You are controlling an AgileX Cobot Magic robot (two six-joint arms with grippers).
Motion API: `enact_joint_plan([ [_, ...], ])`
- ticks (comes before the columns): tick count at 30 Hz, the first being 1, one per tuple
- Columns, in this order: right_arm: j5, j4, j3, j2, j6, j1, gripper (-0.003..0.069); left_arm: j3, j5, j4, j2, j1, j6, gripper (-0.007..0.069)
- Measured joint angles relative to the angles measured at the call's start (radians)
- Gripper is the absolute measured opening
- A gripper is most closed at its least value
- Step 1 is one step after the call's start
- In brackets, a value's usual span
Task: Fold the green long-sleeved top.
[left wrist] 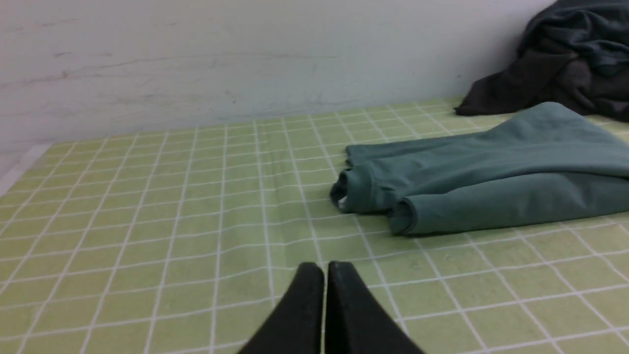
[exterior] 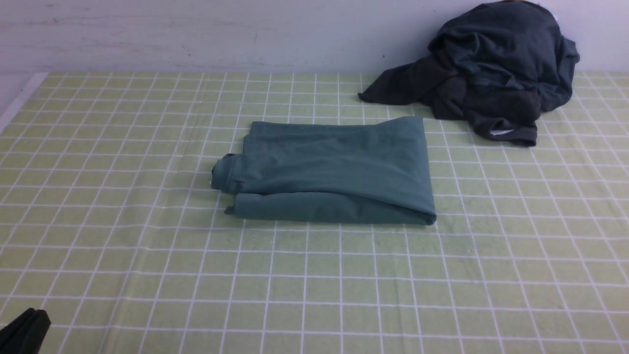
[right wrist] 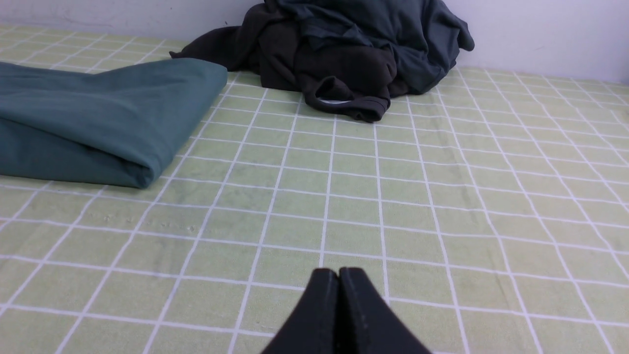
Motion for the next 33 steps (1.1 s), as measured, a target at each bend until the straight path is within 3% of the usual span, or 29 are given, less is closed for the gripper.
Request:
enact_joint_plan([
  [3,0.000,0.000,0.000,0.000,0.000,0.000,-0.0014,0.000,0.040,0.074,0.000,0.038,-0.071,0.0000],
  [6,0.000,0.000,0.000,0.000,0.000,0.000,-0.0014,0.000,0.179,0.114,0.000,0.073,-0.140,0.0000],
  [11,0.000,0.000,0.000,0.000,0.000,0.000,-0.0014,-0.004,0.239,0.121,0.000,0.091,-0.168,0.0000],
  [23,0.000,0.000,0.000,0.000,0.000,0.000,-0.0014,-0.006,0.249,0.091,0.000,0.091,-0.050,0.0000],
  [33,0.000,0.000,0.000,0.000,0.000,0.000,-0.0014,-0.008,0.257,0.079,0.000,0.091,-0.046,0.0000],
])
